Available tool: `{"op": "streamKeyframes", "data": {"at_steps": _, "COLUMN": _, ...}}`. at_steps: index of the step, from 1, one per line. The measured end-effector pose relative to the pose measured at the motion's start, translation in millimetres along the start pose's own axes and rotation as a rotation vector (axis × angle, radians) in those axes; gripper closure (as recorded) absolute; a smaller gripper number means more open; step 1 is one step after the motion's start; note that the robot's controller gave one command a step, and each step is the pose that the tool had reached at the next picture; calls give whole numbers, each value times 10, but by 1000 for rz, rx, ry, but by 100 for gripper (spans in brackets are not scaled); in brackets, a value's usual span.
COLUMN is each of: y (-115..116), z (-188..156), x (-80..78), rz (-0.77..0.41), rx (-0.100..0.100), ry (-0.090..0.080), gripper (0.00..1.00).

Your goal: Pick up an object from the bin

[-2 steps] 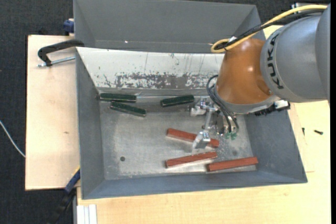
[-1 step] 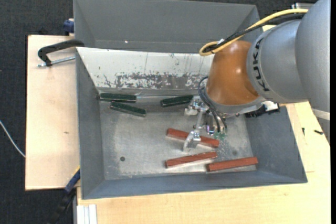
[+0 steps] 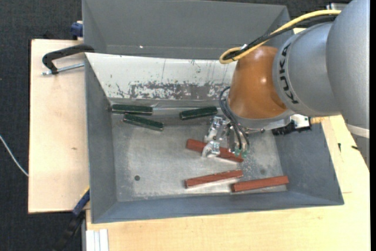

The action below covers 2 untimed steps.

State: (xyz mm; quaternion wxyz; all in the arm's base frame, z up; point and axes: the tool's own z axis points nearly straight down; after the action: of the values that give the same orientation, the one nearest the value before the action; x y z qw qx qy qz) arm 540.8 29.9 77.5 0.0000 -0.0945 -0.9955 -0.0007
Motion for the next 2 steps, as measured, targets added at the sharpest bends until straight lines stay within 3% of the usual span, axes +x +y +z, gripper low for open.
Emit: {"op": "streamKeyframes", "data": {"at_steps": 2, "y": -2, "z": -29, "x": 15, "rz": 0, "rx": 1, "ry": 2, "gripper": 100}}
